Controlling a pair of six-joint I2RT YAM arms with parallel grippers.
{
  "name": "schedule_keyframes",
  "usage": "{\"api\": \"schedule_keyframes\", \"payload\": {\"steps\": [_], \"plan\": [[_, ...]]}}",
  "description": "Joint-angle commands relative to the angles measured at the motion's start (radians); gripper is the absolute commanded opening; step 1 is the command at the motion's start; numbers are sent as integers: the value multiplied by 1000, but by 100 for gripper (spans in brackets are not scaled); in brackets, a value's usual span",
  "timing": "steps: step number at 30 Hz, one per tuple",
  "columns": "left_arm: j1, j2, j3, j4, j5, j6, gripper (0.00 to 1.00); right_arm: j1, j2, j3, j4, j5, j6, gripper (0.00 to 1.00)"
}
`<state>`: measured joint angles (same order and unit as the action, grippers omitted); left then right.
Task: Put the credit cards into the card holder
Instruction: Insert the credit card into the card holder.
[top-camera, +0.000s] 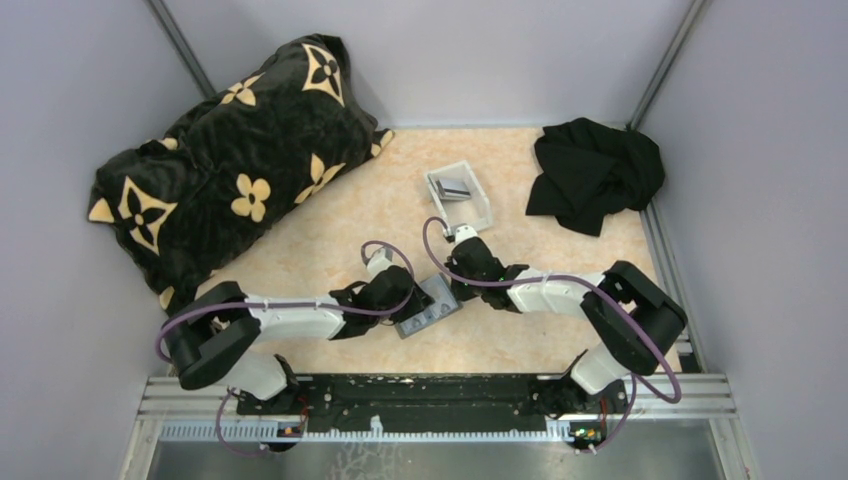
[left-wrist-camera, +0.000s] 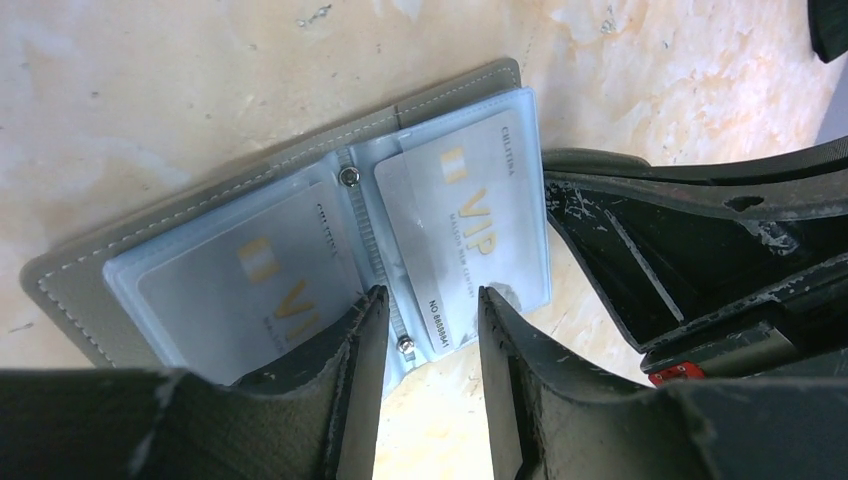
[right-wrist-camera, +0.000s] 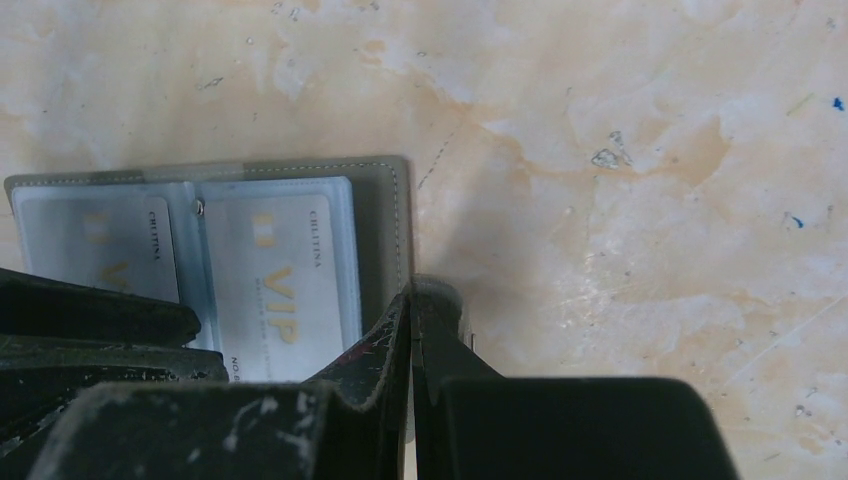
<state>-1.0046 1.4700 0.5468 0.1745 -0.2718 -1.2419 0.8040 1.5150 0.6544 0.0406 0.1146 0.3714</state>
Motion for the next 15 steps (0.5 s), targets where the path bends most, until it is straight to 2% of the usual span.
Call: {"api": "schedule_keyframes", "payload": {"steps": [1, 10, 15], "plan": [[-3, -44, 17, -133, -51, 16, 45, 27, 20, -15, -96, -19, 12, 2], [-3, -158, -8, -227, -93, 19, 43, 27, -18, -5, -130, -10, 13, 2], [-3, -185, -37, -253, -105, 19, 37, 28, -65, 31, -186, 14, 8, 3]]}}
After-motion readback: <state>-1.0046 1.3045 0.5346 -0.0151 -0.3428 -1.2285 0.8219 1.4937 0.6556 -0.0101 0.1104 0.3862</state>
